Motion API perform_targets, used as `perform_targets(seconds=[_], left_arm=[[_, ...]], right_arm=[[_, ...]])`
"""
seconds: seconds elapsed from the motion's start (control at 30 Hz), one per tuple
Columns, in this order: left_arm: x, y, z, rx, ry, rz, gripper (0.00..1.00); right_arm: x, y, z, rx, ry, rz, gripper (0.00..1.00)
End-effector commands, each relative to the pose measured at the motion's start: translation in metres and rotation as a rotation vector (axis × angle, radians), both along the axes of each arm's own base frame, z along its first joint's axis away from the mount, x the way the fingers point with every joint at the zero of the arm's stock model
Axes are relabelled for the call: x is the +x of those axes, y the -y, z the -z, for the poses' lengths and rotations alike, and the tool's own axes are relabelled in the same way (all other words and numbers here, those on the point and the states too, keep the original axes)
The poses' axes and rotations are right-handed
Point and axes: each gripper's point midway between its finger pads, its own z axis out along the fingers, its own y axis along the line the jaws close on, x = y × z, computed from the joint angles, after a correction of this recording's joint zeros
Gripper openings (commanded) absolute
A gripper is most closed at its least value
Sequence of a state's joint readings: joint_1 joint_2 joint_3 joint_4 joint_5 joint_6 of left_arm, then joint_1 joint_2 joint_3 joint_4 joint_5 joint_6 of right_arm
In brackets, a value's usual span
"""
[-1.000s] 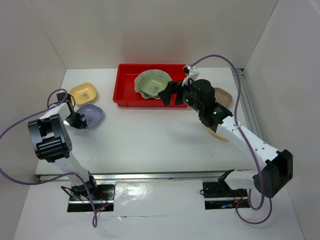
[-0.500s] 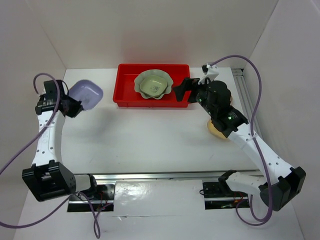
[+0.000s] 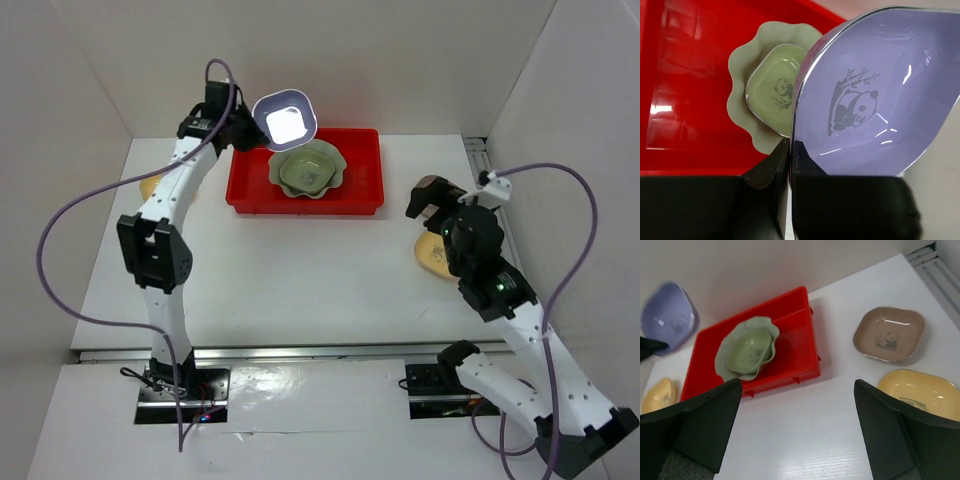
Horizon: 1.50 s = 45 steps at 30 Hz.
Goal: Place the plates into the plastic bin on the countertop
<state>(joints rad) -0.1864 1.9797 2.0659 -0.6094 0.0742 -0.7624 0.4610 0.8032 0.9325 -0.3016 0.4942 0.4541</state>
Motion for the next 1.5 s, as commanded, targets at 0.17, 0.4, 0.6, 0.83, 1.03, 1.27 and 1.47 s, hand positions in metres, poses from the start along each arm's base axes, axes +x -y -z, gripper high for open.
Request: perform_targets(seconds=[0.17,0.4,0.6,0.83,1.03,1.27,1.47], left_arm=[[0.025,0.039,0.065,-0.037,-0.137,-0.077,0.00],[0.027,0.075,0.111,-0.033,-0.207,-0.063,0.00],[0.025,0.078,0.136,-0.033,-0.263,-0.100,0.00],[0.027,0.072,0.146,-0.028,-0.271,-0.157,0.00],[0.039,0.069,0.162,-0.044,-0.286,-0.155,0.02],[0.045,0.075,0.154,-0.071,-0.259,-0.136,0.64],[0.032,0.072,0.104,-0.080,-0.181,-0.103,0.80]], right_arm=[[-0.028,0.066,0.026,0.028,-0.095,0.358,1.00],[-0.036,0.066,0.051,0.029,-0.132,0.344,1.00],[-0.045,0.088,0.068,-0.013,-0.179,0.478,1.00],[-0.036,0.078,0.112,0.027,-0.283,0.475,1.00],[-0.028,0.065,0.130,0.041,-0.306,0.400,1.00],[-0.035,0.087,0.138,-0.021,-0.337,0.495,1.00],[-0.043,0.115,0.153,0.034,-0.362,0.601,1.00]])
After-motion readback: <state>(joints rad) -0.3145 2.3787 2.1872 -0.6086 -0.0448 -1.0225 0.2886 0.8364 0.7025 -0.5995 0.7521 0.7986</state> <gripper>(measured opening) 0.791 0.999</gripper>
